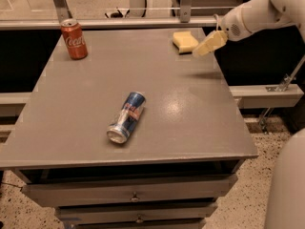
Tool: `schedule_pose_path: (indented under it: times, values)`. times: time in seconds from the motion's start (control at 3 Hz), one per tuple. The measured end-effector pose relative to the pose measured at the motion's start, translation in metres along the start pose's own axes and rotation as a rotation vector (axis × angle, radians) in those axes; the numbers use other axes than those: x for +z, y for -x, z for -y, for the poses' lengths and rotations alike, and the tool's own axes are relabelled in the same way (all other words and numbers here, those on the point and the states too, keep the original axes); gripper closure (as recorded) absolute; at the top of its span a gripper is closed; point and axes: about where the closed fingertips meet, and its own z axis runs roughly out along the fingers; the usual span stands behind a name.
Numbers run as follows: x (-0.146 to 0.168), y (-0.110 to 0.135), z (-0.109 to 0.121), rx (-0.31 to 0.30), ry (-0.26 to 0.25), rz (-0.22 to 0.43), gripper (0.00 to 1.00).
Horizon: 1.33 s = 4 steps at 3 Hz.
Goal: Move sponge near redbull can
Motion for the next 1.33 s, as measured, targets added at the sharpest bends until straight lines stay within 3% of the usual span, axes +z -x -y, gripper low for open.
schedule_pose_path:
  times: [0.33,0.67,1.0,1.33]
  values:
    - [0.034,0.006,0.023,0.091,0.005,0.093,0.00]
    - [0.061,0.012,0.031,0.142,0.019,0.136,0.00]
    - [0.078,0.010,0.032,0.166,0.028,0.141,0.17]
    - [0.088,0.003,0.027,0.171,0.041,0.131,0.41]
